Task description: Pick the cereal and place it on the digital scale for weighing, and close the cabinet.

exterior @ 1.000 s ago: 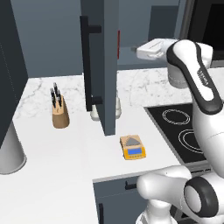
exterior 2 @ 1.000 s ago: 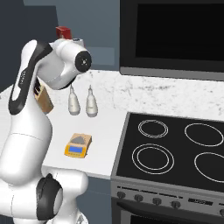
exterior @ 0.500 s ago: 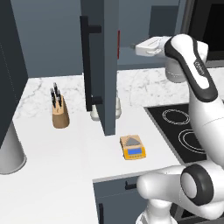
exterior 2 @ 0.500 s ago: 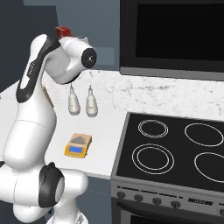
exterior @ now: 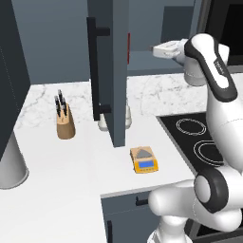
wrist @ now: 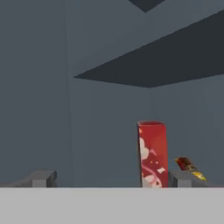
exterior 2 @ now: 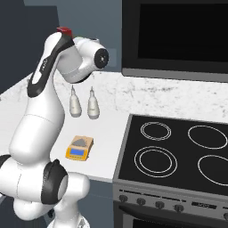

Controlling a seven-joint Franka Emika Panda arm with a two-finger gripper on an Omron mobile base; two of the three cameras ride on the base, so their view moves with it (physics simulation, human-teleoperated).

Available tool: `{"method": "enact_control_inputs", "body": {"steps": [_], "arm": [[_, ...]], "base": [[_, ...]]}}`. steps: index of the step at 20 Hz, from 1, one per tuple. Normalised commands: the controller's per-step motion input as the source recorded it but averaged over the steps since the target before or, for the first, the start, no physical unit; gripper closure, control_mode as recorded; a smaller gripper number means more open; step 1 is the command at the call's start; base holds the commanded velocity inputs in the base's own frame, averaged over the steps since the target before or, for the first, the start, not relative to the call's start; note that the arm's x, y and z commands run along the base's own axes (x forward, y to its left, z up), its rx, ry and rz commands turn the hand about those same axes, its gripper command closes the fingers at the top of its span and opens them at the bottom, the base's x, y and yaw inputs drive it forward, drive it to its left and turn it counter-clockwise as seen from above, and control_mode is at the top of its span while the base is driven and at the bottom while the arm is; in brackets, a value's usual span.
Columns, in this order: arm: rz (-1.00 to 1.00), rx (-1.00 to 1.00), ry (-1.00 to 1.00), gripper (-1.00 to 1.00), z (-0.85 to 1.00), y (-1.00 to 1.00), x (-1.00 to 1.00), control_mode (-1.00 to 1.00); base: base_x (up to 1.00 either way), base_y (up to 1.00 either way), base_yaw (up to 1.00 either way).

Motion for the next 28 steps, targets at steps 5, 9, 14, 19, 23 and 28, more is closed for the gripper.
{"method": "enact_control_inputs", "body": {"steps": [5,9,14,19,23,28], "arm": [[0.0,0.02,0.02,-1.0,0.0,-0.2,0.2,-1.0],[0.0,0.0,0.01,-1.0,0.0,0.0,0.35,-1.0],[0.0,0.0,0.03,-1.0,0.0,0.0,0.46,-1.0],[-0.01,-0.01,0.04,-1.0,0.0,0.07,0.47,-1.0],[-0.04,-0.06,0.05,-1.0,0.0,0.3,0.5,-1.0],[-0.02,-0.05,0.02,-1.0,0.0,0.24,0.35,-1.0]], "base": [[0.0,0.0,0.0],[0.0,0.0,0.0],[0.0,0.0,0.0],[0.0,0.0,0.0],[0.0,0.0,0.0],[0.0,0.0,0.0]]}}
